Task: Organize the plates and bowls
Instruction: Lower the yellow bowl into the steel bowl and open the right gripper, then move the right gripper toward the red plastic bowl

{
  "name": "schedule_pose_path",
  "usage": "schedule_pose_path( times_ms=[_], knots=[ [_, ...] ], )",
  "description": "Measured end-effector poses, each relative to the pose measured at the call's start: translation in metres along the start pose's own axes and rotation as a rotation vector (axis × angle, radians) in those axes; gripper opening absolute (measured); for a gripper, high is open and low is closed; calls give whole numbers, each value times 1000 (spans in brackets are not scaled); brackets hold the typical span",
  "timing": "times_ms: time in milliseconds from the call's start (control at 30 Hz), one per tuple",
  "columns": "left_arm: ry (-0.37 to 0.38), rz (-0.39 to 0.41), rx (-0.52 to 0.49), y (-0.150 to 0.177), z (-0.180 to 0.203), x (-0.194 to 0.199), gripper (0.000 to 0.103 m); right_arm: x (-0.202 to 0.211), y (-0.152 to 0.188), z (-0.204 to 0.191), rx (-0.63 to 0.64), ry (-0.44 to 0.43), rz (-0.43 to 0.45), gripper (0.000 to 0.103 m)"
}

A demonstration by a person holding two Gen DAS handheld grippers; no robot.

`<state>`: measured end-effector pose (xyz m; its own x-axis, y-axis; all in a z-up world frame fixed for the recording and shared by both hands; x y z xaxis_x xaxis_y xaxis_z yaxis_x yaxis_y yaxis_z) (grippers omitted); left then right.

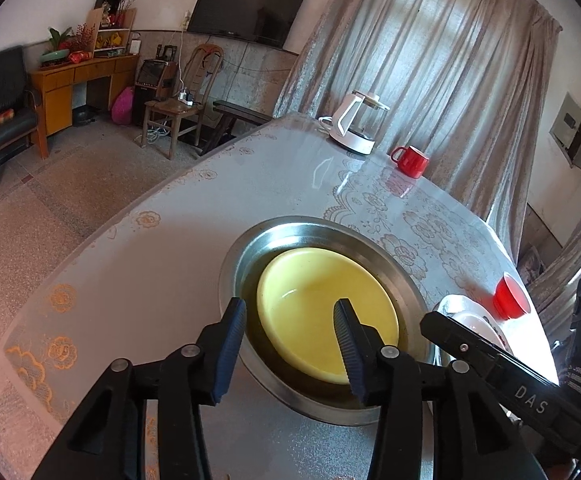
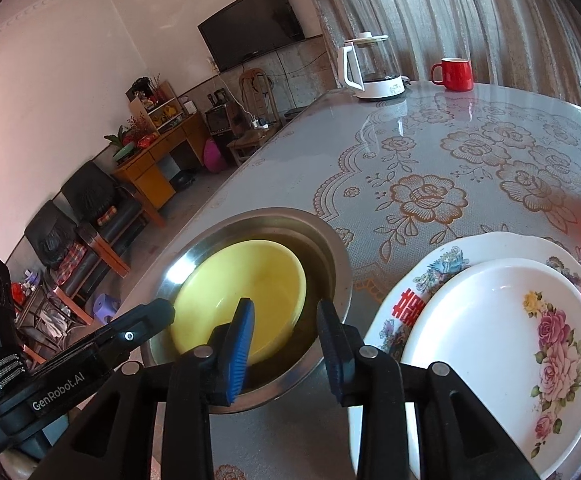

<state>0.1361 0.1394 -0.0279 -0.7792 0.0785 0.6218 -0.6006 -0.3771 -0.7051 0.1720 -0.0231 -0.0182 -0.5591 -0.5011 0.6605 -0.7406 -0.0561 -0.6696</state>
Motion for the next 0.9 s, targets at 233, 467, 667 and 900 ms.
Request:
schedule_pose_path(
  times_ms=[233, 467, 667, 900],
  knots=[
    [-20, 14, 21, -1, -10, 3, 52, 15, 0, 16, -47, 17, 30, 35],
    [-11, 29, -26, -2, 4, 8, 57, 37, 2, 32, -90, 7, 60, 42],
    [2, 41, -82, -2, 20, 11, 57, 65, -4, 68, -161, 51, 121, 43],
    [48, 30, -146, 1, 47, 11, 57, 87, -3, 118, -282, 114, 166, 44]
  ],
)
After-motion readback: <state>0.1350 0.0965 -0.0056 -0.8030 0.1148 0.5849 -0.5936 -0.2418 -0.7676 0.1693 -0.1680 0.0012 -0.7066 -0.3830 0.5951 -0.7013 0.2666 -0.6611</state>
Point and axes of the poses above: each gripper's, at about its wrist camera, not at the fingertips, and x roughly against the way its jaws point, z to its right, y to its underside, the point moved 7 cm from there along -x, roughly the way its jaws point, and after that the axes turned 1 degree about y, right-handed, at the moved point
